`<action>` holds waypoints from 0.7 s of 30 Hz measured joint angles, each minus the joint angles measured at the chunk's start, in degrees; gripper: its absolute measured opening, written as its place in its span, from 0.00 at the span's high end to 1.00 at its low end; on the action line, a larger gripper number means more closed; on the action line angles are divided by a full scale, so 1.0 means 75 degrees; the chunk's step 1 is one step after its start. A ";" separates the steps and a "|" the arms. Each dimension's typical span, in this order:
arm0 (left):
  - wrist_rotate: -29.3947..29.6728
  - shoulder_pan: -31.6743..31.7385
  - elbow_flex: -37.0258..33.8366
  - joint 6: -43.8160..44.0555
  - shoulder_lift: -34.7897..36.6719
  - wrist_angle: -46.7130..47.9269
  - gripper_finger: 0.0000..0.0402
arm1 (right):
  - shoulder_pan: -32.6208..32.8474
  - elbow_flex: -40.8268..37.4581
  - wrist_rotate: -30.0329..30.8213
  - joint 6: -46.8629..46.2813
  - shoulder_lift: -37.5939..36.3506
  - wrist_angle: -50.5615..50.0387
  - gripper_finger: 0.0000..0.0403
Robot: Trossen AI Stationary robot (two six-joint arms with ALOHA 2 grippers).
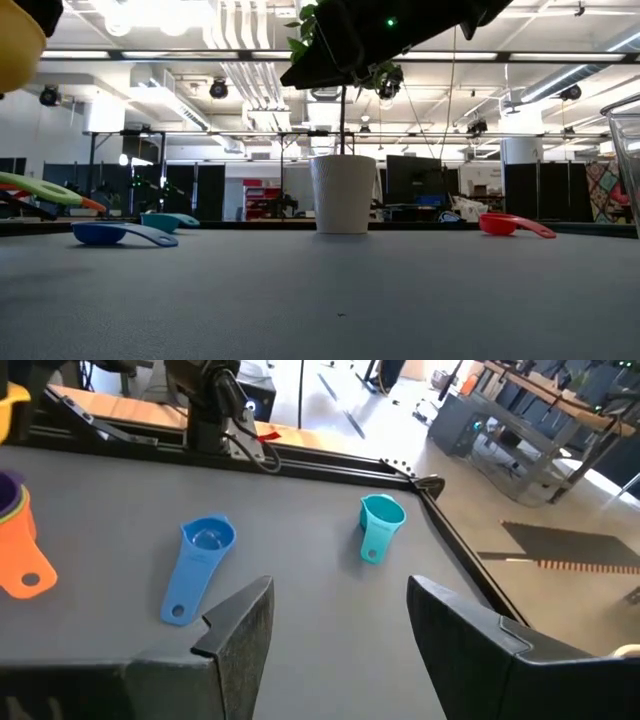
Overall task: Nest measuring cups in basket
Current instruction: Stack the yellow measuring cup on top of the violet measuring cup
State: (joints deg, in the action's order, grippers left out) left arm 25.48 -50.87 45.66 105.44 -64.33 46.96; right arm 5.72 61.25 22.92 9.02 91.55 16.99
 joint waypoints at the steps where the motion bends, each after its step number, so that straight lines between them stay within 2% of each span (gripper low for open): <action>1: -0.0041 -0.0042 0.0023 0.0036 0.0000 0.0002 0.97 | 0.0000 0.0000 0.0000 0.0001 0.0011 0.0002 0.46; 13: -0.0127 -0.0752 0.0287 0.1233 -0.0053 0.0109 0.97 | 0.0000 0.0000 0.0000 0.0000 0.0050 -0.0026 0.46; 21: -0.0084 -0.0898 0.0287 0.1837 -0.0607 0.0066 0.97 | -0.0003 -0.0006 -0.0058 -0.0052 0.0060 -0.0027 0.46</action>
State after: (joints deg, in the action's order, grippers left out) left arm 24.85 -57.60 47.81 119.22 -68.88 47.46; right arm 5.69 61.21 22.48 8.62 92.01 16.79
